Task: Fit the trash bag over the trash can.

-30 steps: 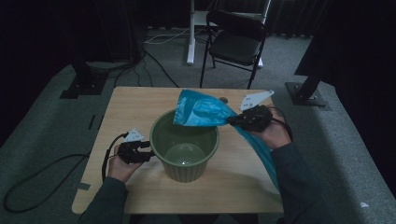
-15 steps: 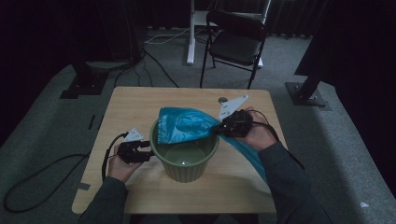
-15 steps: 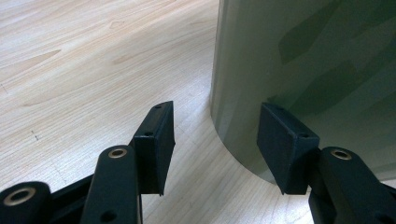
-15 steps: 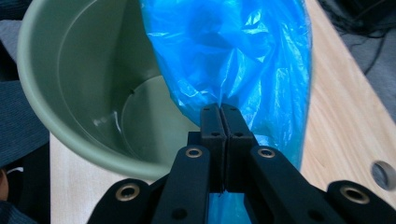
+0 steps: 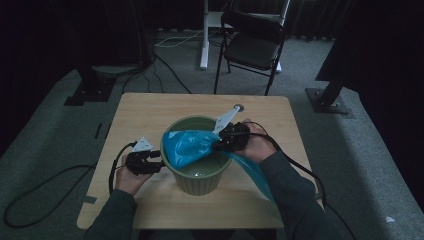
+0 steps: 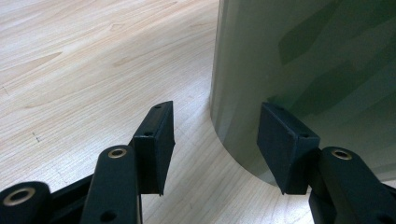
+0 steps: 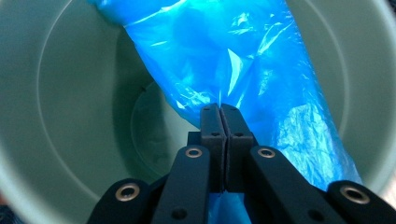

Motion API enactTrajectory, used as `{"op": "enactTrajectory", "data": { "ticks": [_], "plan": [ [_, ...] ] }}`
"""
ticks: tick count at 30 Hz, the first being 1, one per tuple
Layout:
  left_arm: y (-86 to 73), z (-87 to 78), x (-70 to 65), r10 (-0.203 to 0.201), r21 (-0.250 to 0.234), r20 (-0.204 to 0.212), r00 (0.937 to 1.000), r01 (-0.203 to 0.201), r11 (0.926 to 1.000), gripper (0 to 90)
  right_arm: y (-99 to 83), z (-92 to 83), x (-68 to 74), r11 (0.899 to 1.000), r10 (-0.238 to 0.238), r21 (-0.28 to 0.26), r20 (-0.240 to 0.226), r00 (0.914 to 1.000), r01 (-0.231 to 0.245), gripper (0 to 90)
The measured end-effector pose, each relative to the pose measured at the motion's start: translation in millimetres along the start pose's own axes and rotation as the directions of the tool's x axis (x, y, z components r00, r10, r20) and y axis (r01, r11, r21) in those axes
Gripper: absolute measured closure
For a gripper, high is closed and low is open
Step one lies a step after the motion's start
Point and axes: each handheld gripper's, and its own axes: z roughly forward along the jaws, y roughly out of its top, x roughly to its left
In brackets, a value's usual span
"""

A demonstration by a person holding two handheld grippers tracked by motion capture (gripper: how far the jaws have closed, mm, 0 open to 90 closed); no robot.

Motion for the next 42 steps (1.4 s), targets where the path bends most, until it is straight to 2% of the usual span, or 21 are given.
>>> {"op": "enactTrajectory", "data": {
  "ticks": [10,13,16,22,26,32,37,42],
  "plan": [
    [0.0,-0.5,0.1,0.004,0.0,-0.001,1.0,-0.004,1.0,46.1,19.7,19.0,6.1,0.999,-0.031,0.018,-0.032,0.999,0.031,88.8],
    [-0.1,-0.8,0.1,0.003,-0.003,0.002,1.0,-0.003,1.0,46.0,20.5,18.8,6.7,1.0,-0.025,0.011,-0.035,0.9991,0.025,82.5],
    [-0.1,-0.8,0.1,0.003,-0.003,0.002,1.0,-0.003,1.0,46.0,19.8,11.0,7.2,1.0,-0.016,-0.02,-0.019,0.9997,0.016,70.1],
    [0.1,-0.5,0.1,0.004,0.0,-0.001,1.0,-0.004,1.0,46.0,16.7,-19.2,8.6,0.993,0.012,-0.122,0.015,0.9998,-0.011,57.1],
    [0.1,-0.5,0.1,0.004,0.0,-0.001,1.0,-0.004,1.0,46.0,14.1,-34.5,9.5,0.986,0.031,-0.165,0.038,0.9988,-0.024,54.6],
    [-0.1,-0.5,0.1,0.003,0.0,0.001,1.0,-0.003,1.0,45.9,0.4,-52.3,17.9,0.982,0.055,-0.184,0.076,0.9956,-0.04,51.8],
    [0.1,-0.3,-0.1,0.003,0.001,-0.001,1.0,-0.003,1.0,45.9,-14.6,-58.4,20.7,0.981,0.082,-0.181,0.094,0.9922,-0.064,48.8],
    [0.0,-0.2,0.1,0.002,0.002,-0.001,1.0,-0.002,1.0,45.9,-28.7,-64.2,25.6,0.976,0.115,-0.198,0.106,0.9877,-0.092,44.8]
  ]
}}
